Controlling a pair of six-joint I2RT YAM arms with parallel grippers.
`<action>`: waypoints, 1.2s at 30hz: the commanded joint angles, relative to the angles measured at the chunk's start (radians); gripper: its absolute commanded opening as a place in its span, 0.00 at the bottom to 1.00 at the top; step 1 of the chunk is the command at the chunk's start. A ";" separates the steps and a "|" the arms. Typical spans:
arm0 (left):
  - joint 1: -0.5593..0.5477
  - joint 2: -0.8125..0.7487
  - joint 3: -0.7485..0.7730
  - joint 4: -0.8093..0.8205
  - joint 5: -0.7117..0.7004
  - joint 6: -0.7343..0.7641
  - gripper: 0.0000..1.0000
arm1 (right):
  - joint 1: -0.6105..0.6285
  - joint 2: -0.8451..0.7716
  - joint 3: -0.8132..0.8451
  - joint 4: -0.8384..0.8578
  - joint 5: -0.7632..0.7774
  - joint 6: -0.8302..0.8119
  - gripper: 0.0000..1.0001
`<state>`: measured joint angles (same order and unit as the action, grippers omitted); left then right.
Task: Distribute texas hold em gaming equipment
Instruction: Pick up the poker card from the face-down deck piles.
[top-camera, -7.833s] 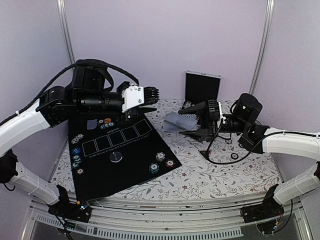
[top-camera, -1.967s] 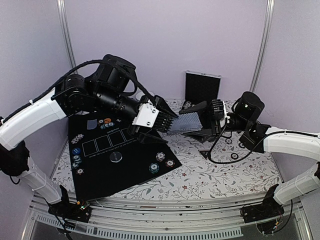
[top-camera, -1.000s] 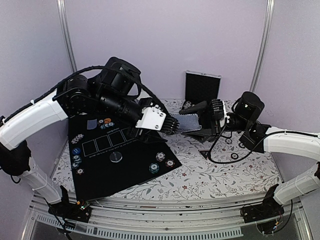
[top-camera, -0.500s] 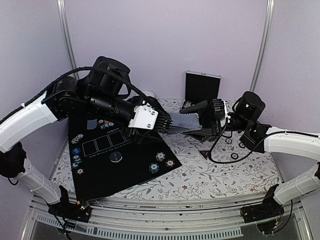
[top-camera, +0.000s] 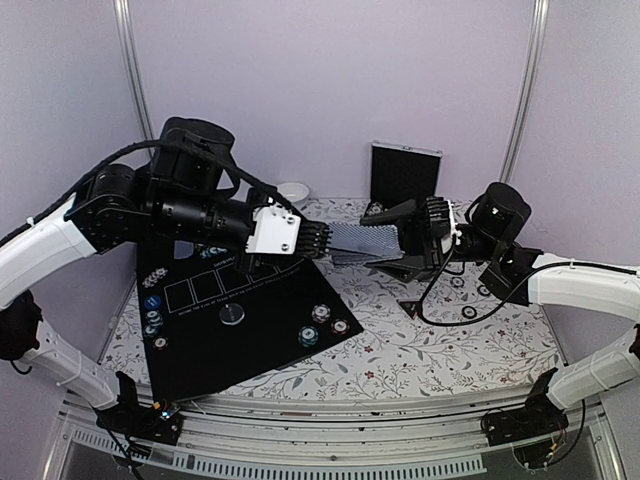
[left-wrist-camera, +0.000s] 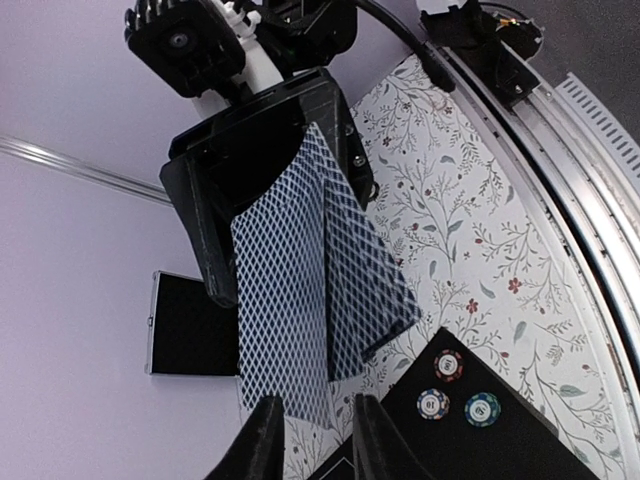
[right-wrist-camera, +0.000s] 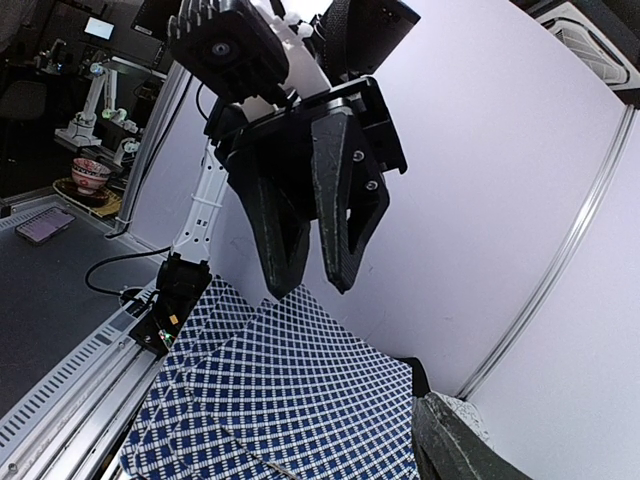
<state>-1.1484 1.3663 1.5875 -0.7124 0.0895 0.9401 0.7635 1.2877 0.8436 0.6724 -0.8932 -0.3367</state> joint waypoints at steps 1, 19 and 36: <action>-0.014 -0.007 -0.028 0.061 -0.076 -0.007 0.26 | -0.007 -0.027 0.012 0.026 0.006 0.002 0.59; -0.014 -0.040 -0.052 0.126 -0.050 -0.008 0.00 | -0.009 -0.028 0.011 0.025 0.007 0.004 0.59; -0.013 -0.128 -0.095 0.286 0.018 -0.030 0.00 | -0.009 -0.024 0.013 0.025 0.006 0.002 0.59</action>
<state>-1.1492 1.2694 1.5135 -0.5087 0.1101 0.9333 0.7628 1.2877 0.8436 0.6739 -0.8928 -0.3367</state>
